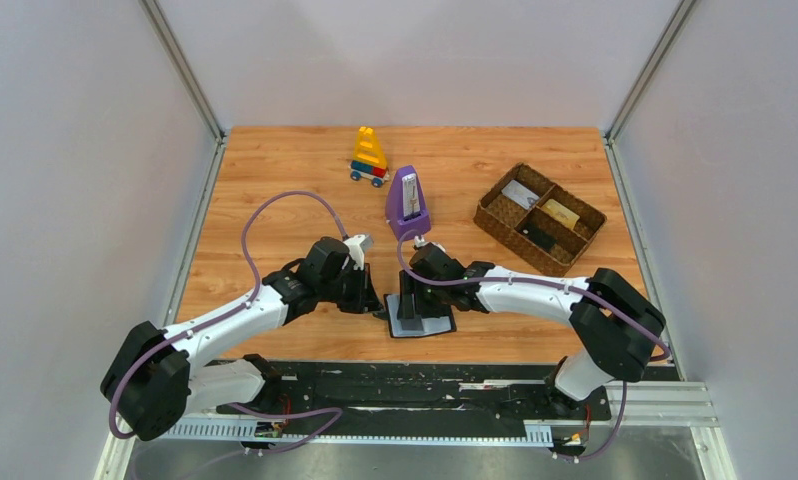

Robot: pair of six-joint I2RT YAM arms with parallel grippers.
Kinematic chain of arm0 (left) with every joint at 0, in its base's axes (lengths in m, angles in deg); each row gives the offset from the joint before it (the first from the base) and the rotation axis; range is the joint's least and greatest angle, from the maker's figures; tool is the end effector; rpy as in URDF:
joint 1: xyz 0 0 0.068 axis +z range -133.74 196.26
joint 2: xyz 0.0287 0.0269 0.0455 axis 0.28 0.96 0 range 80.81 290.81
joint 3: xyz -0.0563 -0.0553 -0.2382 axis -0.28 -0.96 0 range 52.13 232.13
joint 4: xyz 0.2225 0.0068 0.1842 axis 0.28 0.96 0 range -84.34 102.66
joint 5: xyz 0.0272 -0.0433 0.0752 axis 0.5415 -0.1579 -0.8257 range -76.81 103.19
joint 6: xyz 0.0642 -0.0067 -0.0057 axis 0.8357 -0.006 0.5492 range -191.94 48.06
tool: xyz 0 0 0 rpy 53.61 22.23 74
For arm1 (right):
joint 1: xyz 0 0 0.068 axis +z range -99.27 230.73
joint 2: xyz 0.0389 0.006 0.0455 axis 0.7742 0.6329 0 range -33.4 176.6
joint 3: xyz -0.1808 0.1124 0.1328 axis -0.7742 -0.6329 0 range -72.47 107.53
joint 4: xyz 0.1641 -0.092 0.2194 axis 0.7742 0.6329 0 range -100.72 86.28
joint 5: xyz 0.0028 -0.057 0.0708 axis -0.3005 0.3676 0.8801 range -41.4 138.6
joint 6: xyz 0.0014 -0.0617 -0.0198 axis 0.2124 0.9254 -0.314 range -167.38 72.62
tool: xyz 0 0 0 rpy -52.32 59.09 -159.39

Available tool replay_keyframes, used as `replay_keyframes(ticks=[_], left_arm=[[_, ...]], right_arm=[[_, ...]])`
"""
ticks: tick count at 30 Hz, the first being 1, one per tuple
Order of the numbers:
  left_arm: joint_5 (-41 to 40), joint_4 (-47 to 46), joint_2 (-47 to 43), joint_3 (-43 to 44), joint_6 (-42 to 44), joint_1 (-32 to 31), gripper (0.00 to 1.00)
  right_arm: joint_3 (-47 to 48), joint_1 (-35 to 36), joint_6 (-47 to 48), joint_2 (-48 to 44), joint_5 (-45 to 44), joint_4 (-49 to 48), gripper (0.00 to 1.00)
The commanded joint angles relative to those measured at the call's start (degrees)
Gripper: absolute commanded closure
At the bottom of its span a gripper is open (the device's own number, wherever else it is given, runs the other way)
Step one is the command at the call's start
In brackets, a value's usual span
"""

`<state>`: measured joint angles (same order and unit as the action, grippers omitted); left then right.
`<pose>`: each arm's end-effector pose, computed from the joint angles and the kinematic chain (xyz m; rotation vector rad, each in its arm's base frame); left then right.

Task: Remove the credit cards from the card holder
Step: Remove the credit card from the card holder.

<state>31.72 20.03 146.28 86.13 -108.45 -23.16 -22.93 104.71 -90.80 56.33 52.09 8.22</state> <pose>0.1983 -0.1839 0.1536 0.2339 2.5504 -0.9664 0.1921 0.2694 0.1168 -0.2774 2.7487 0.6286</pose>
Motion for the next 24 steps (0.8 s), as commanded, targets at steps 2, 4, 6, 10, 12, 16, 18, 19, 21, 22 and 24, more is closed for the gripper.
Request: replay_keyframes(ticks=[2, 4, 6, 10, 12, 16, 18, 19, 21, 22, 24], left_arm=[[0.0, -0.4, -0.9, 1.2, 1.5, -0.3, 1.0], [0.0, -0.2, -0.9, 1.2, 1.5, -0.4, 1.0], [-0.1, 0.0, -1.0, 1.2, 1.6, -0.3, 1.0], [-0.1, 0.1, -1.3, 1.3, 1.5, -0.3, 1.0], [-0.2, 0.1, -1.4, 1.3, 1.5, -0.3, 1.0], [-0.2, 0.1, -1.3, 1.2, 1.5, -0.3, 1.0], [-0.2, 0.0, -1.2, 1.0, 1.4, -0.4, 1.0], [-0.2, 0.0, -1.2, 1.0, 1.3, -0.3, 1.0], [-0.1, -0.3, -1.3, 0.8, 1.2, -0.3, 1.0], [-0.1, -0.3, -1.3, 0.8, 1.2, -0.3, 1.0], [-0.1, -0.4, -1.2, 0.9, 1.1, -0.3, 1.0]], right_arm=[[0.1, 0.3, -0.6, 0.0, -1.2, -1.7, 0.43], [0.0, 0.3, -0.7, -0.4, -1.9, -1.3, 0.45], [0.1, 0.2, -0.6, -0.8, -3.0, -0.5, 0.46], [0.0, 0.2, -0.6, -1.0, -3.4, 0.2, 0.47], [-0.1, 0.2, -0.6, -1.1, -3.4, 0.3, 0.48], [-0.1, 0.2, -0.8, -1.7, -6.6, 1.5, 0.48], [0.2, 0.2, -0.5, -2.0, -6.4, 1.7, 0.48], [0.4, 0.2, -0.1, -2.2, -5.6, 1.5, 0.48], [0.8, 0.3, 0.5, -2.5, -3.4, 0.7, 0.46], [0.9, 0.4, 0.6, -2.5, -1.6, 0.3, 0.45], [0.8, 0.4, 0.6, -2.5, -0.1, -0.6, 0.43]])
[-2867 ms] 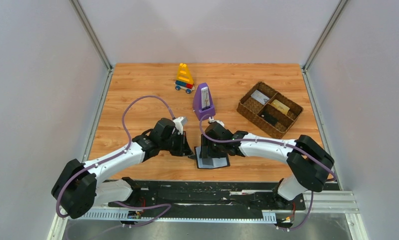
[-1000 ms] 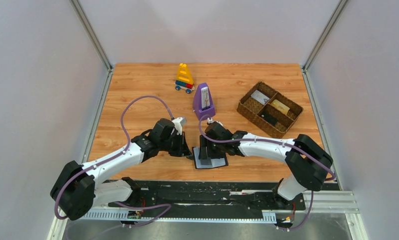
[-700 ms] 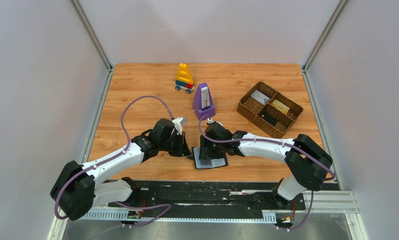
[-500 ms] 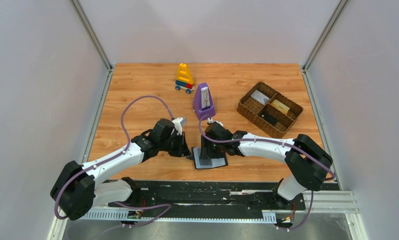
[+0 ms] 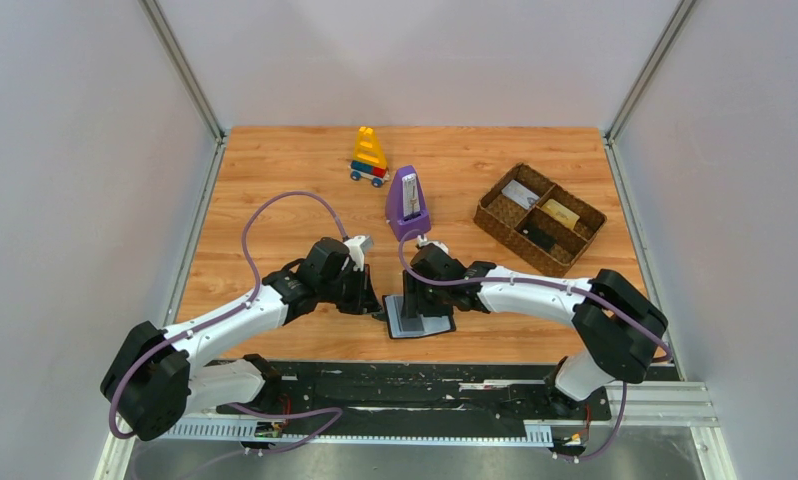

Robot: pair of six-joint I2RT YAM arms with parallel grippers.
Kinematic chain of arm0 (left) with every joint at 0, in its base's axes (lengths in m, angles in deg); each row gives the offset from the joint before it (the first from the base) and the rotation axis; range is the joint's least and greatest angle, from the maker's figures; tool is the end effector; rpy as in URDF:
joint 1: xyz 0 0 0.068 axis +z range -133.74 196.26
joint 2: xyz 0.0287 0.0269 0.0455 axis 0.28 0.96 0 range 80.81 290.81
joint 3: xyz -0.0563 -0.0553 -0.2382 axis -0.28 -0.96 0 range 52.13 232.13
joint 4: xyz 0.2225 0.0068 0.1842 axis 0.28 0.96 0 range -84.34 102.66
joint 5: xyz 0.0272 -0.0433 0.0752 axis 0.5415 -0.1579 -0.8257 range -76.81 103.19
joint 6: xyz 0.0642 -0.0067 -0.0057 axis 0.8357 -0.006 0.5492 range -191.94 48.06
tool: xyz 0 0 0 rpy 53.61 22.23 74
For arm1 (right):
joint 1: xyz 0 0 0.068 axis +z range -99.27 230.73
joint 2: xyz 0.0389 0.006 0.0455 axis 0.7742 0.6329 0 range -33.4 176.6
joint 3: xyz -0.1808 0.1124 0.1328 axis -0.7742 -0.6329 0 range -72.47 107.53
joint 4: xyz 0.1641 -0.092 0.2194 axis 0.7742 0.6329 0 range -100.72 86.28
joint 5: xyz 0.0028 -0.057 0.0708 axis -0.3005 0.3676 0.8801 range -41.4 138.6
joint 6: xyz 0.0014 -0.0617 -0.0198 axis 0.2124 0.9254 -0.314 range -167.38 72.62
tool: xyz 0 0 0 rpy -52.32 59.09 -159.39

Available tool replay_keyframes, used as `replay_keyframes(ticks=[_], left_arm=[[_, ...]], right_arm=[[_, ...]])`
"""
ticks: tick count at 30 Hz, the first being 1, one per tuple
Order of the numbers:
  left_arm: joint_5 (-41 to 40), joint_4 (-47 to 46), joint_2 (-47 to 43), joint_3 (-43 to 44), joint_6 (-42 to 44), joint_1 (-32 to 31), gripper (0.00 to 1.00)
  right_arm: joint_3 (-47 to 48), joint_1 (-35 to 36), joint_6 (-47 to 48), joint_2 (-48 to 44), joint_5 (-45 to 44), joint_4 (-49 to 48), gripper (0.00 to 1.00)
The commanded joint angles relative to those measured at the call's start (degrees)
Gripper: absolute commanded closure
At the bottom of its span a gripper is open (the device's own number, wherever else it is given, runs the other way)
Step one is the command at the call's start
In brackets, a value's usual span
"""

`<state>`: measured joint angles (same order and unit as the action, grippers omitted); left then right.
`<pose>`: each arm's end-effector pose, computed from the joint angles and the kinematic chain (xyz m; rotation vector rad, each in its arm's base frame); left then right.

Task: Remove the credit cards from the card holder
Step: Remove the credit card from the card holder.

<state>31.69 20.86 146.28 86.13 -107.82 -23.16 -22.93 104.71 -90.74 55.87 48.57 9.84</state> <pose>0.1973 -0.1831 0.1524 0.2453 2.5615 -0.9542 0.1929 0.2651 0.1174 -0.2540 2.7353 0.5467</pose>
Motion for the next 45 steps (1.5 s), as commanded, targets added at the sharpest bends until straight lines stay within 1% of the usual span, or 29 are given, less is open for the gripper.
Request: replay_keyframes(ticks=[1, 7, 10, 18, 24, 35, 38, 40, 45], left_arm=[[0.0, -1.4, -1.2, 0.9, 0.5, -0.3, 1.0], [0.2, -1.4, -1.2, 0.8, 0.4, -0.3, 1.0], [0.3, -1.3, -1.4, 0.7, 0.4, -0.3, 1.0], [0.2, -1.4, -1.5, 0.8, 0.3, -0.3, 1.0], [0.1, -1.2, -1.6, 0.8, 0.4, -0.3, 1.0], [0.1, -1.1, -2.0, 0.7, 0.2, -0.3, 1.0], [0.2, -1.1, -2.0, 0.7, 0.2, -0.3, 1.0], [0.1, -1.1, -1.9, 0.7, 0.2, -0.3, 1.0], [0.3, -1.3, -1.8, 0.8, 0.0, -0.3, 1.0]], right_arm=[[0.8, 0.3, 0.5, -1.9, 4.1, -2.6, 0.42], [0.6, 0.4, 0.2, -0.1, 5.1, -3.6, 0.38], [0.3, 0.4, -0.1, 0.5, 5.1, -3.9, 0.38], [-0.2, 0.4, -0.4, 1.7, 4.1, -3.9, 0.41], [-0.5, 0.3, -0.8, 0.8, 1.9, -2.5, 0.48], [-0.2, 0.4, -0.8, -0.5, -2.1, 0.1, 0.49], [-0.2, 0.5, -0.3, -1.8, -0.9, -1.0, 0.48], [-0.6, 0.5, 0.1, -2.9, 3.0, -2.8, 0.48], [-1.5, 0.5, 0.0, -3.3, 7.0, -6.1, 0.44]])
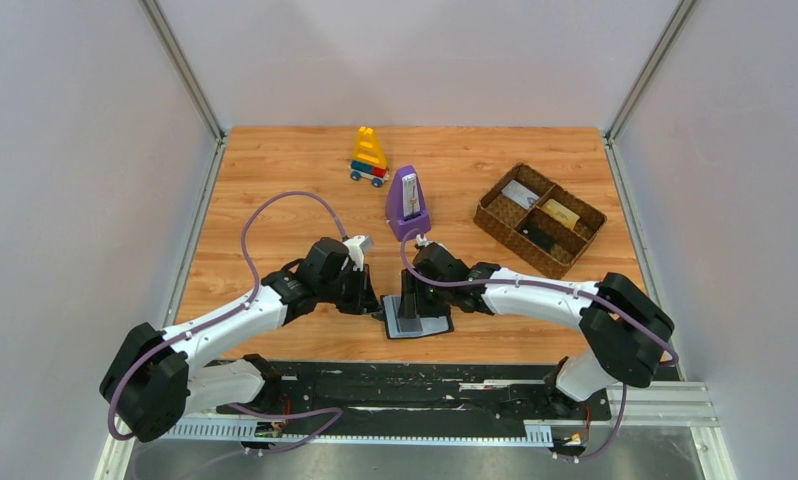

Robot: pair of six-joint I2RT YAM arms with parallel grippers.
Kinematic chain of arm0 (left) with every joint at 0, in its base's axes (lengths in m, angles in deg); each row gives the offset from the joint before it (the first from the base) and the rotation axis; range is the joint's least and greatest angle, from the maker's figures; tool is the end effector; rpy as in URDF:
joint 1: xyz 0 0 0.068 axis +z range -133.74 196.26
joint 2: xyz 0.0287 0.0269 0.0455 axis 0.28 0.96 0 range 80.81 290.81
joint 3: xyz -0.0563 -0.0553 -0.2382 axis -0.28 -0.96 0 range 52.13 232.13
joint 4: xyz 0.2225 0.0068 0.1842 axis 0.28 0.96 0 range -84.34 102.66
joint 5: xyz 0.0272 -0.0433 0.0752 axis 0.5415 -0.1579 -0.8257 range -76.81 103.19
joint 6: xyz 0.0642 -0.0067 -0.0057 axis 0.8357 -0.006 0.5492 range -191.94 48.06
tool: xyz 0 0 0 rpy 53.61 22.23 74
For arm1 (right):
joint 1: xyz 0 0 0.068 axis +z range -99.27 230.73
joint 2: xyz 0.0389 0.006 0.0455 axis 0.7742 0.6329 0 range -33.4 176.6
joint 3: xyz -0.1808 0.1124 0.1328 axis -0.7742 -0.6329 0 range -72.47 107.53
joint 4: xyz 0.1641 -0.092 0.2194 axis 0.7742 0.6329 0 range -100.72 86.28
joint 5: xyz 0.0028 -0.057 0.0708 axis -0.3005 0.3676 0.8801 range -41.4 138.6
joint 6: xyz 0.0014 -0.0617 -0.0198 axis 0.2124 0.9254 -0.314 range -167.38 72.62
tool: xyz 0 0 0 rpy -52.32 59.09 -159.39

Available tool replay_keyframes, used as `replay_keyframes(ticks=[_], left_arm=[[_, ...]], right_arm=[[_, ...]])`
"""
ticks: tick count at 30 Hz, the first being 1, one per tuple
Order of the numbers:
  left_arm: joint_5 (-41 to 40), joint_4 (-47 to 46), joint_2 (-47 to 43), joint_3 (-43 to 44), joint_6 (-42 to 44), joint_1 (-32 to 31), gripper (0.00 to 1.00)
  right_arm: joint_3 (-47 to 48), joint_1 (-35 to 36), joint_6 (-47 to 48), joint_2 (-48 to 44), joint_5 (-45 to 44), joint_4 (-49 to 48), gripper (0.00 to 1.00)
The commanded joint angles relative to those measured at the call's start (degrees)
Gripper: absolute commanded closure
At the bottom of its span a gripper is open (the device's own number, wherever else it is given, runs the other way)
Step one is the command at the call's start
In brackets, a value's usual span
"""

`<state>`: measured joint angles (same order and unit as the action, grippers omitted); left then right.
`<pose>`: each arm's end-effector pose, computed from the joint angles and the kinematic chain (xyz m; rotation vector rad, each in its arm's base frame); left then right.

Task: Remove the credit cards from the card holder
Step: Remove the credit card from the card holder.

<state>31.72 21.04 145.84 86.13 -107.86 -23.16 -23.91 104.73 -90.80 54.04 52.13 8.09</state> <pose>0.1968 -0.1827 0.1540 0.2453 2.5571 -0.9574 0.1896 0.2662 0.1239 -0.2771 2.7270 0.6523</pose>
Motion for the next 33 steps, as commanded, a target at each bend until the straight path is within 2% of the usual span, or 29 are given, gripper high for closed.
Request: replay_keyframes(ticks=[1, 6, 12, 17, 23, 33], left_arm=[[0.3, -1.5, -1.3, 0.8, 0.1, -0.3, 1.0], [0.4, -1.4, -1.5, 0.7, 0.1, -0.3, 1.0], [0.3, -1.0, -1.7, 0.9, 0.3, -0.3, 1.0], [0.4, -0.9, -1.8, 1.2, 0.4, -0.3, 1.0], [0.4, -0.8, -1.6, 1.2, 0.5, -0.3, 1.0], [-0.1, 0.0, -1.6, 1.3, 0.8, -0.3, 1.0]], right_arm=[[-0.5, 0.5, 0.1, -0.8, 3.5, -4.4, 0.43], [-0.8, 0.4, -0.5, 1.5, 3.4, -4.5, 0.4], [-0.9, 0.4, -0.3, 3.1, 2.2, -4.5, 0.43], [-0.8, 0.5, -0.5, 4.3, 2.8, -4.6, 0.4], [-1.0, 0.5, -0.7, 4.2, 2.5, -4.7, 0.4], [-1.2, 0.5, -1.6, 1.4, -3.4, -0.2, 0.44]])
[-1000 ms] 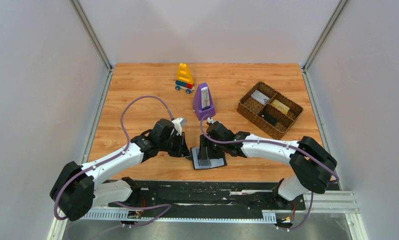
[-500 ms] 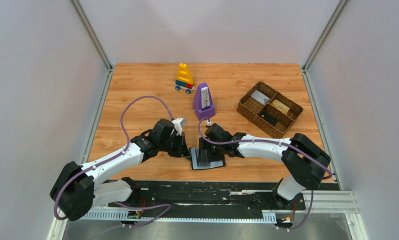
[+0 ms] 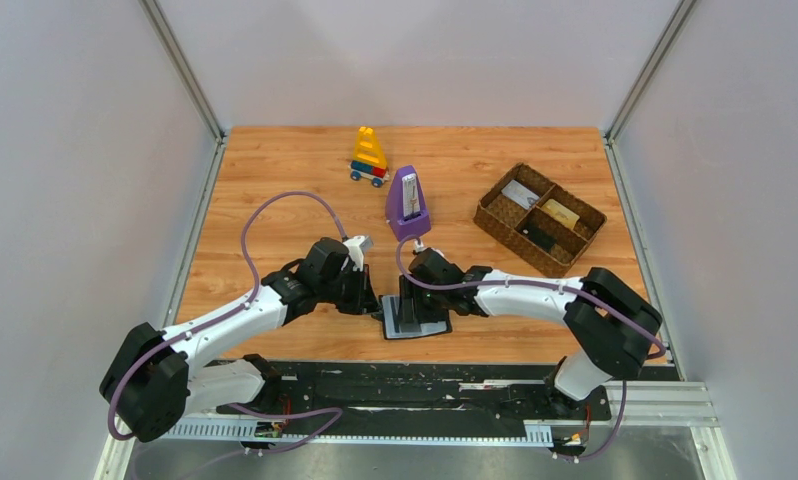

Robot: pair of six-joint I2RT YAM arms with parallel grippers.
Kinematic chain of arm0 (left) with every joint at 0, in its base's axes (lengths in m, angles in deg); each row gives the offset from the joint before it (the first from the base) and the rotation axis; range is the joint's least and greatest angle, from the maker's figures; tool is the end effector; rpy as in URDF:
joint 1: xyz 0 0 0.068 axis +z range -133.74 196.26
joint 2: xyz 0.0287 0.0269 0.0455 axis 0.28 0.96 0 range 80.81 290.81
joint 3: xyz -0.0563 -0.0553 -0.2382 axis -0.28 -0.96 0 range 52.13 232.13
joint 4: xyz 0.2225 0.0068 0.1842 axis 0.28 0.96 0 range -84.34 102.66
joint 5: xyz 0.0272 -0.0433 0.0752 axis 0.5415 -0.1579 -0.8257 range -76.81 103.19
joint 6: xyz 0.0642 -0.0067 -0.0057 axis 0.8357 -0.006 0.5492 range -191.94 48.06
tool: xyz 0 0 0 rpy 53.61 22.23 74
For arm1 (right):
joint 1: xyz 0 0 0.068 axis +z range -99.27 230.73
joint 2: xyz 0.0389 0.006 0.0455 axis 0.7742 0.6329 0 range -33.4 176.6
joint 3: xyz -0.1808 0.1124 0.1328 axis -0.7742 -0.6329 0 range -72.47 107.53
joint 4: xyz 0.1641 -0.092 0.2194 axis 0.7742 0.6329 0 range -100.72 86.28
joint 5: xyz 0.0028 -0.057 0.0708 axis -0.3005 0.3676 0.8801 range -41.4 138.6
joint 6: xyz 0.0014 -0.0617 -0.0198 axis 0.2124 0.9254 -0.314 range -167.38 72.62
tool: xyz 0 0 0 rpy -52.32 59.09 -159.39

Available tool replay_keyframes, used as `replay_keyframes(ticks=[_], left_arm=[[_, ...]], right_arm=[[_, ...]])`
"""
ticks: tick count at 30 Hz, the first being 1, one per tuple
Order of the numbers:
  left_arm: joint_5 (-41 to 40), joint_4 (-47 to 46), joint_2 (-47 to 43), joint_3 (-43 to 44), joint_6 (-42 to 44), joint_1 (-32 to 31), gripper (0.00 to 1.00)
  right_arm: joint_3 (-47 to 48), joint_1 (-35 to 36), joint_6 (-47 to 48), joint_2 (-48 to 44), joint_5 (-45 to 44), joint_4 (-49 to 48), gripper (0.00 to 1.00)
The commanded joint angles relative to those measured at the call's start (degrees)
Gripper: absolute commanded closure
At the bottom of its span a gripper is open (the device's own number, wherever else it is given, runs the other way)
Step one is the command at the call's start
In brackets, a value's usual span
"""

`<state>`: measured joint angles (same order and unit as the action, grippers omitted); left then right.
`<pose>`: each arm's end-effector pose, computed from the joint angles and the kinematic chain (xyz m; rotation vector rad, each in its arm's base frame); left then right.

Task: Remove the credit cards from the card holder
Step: Remove the credit card from the card holder.

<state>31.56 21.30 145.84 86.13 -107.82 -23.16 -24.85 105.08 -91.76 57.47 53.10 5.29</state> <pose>0.1966 -0.1824 0.1536 0.2441 2.5610 -0.9517 0.1880 0.2688 0.1036 -0.2712 2.7646 0.6505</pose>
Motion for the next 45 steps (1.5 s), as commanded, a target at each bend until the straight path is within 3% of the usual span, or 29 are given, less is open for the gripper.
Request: replay_keyframes(ticks=[1, 19, 31, 33, 38, 40, 45], left_arm=[[0.0, -0.2, -1.7, 1.3, 0.7, -0.3, 1.0], [-3.3, 3.2, -1.6, 1.4, 1.9, -0.3, 1.0], [-14.0, 12.1, 0.2, 4.7, 1.2, -0.3, 1.0], [-15.8, 13.2, 0.6, 5.9, 0.3, -0.3, 0.95], [-15.6, 12.6, 0.2, 7.9, -1.0, -0.3, 0.62], [-12.0, 9.5, 0.2, 7.7, -1.1, -0.3, 0.56], [-3.8, 2.3, 1.4, 6.8, -3.3, -0.4, 0.54]], right_arm=[[-0.2, 0.2, -0.7, -2.6, -4.4, 2.9, 0.44], [-0.8, 0.0, -0.6, -9.2, -12.5, 9.1, 0.46], [-3.8, -2.6, -0.1, -13.7, -11.2, 9.2, 0.46], [-4.0, -3.1, 0.5, -13.8, -9.7, 8.5, 0.47], [-4.9, -4.5, 1.9, -15.5, -6.6, 5.5, 0.53], [-5.4, -5.6, 2.7, -15.8, -3.4, 3.5, 0.59], [-5.8, -7.9, 4.6, -14.9, 1.5, -1.0, 0.67]])
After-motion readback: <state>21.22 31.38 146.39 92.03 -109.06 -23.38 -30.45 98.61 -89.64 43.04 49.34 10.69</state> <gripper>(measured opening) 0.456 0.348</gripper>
